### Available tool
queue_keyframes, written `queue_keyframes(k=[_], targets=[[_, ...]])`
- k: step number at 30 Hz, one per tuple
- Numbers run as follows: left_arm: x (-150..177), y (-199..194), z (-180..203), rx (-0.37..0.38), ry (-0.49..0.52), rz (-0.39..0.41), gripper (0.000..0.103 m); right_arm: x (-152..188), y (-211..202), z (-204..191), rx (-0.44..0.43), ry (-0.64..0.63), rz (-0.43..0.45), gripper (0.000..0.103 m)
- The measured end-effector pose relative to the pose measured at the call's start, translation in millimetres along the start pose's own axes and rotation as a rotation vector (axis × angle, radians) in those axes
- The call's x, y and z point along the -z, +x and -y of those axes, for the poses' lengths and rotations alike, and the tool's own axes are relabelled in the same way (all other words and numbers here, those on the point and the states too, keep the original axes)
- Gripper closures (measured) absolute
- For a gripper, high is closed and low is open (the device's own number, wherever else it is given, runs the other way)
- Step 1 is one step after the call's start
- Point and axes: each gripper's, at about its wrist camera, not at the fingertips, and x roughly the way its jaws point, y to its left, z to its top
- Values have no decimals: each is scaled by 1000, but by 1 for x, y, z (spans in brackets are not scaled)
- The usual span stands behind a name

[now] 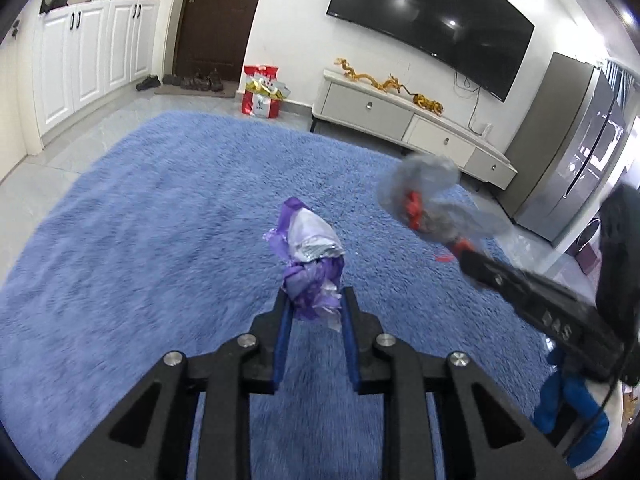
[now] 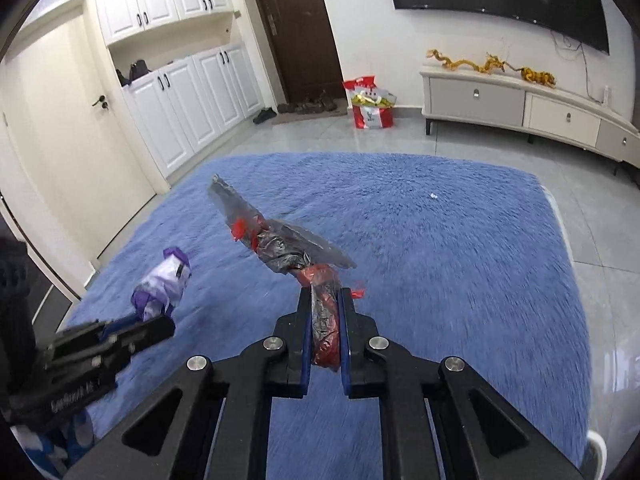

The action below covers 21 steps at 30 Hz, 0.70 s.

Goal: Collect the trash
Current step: 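Grasp the white-purple packet with the left tool while the right tool grasps the red-grey wrapper, then carry both items over the white bin and open both tools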

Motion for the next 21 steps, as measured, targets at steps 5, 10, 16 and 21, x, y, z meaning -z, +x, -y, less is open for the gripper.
queue_keyframes(k=[5,10,16,21], targets=[[8,-34,11,-26,31,41,81,28,-46,-7,-4,33,34,92],[16,-62,24,-41,70,72,81,48,-83,-6,19,52,65,92],[24,-90,38,-48,114,111,81,69,-125,0,44,89,110,92],[26,-104,50,-52,146,138,81,84,-152,11,68,121,137,92]])
